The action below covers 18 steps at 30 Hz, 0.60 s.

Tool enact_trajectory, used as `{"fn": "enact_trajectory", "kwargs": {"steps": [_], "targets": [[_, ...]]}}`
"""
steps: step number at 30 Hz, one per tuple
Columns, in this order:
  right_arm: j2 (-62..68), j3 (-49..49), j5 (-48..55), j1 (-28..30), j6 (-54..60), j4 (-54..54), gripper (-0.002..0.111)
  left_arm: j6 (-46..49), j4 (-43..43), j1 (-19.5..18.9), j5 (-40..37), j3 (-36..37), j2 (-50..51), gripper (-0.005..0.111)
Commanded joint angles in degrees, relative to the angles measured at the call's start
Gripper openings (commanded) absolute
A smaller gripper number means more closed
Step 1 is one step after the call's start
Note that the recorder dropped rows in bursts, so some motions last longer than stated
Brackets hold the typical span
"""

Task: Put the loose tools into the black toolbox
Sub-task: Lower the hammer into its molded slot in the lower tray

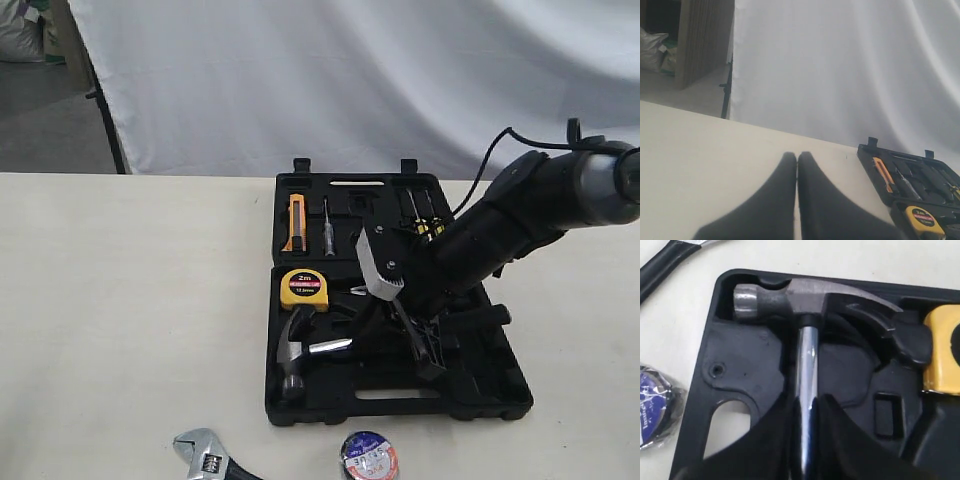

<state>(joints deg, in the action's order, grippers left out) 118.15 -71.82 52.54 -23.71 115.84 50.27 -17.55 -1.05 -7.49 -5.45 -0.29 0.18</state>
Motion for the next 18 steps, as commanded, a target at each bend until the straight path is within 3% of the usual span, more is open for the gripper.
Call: {"fn": "enact_trajectory", "kwargs": {"steps": [1,16,17,18], "targets": [[0.75,0.08,-0.04,0.19,0.29,0.72,0.000,-0.27,-0.25,-1.45,0.41,-0.15,-0.18,0.001],[0.78,0.08,-1.25,0.19,0.29,0.81,0.000,-0.27,-0.25,-1.45,0.41,-0.15,-0.18,0.001],[0.78,0.08,-1.25,0.19,-0.20,0.81,0.004,-0.27,-0.25,-1.45,0.41,-0.15,-0.18,0.001],[0.78,0.08,-1.33,0.19,-0.71,0.81,0.015,-0.27,-0.25,-1.45,0.41,-0.15,-0.18,0.001]]}}
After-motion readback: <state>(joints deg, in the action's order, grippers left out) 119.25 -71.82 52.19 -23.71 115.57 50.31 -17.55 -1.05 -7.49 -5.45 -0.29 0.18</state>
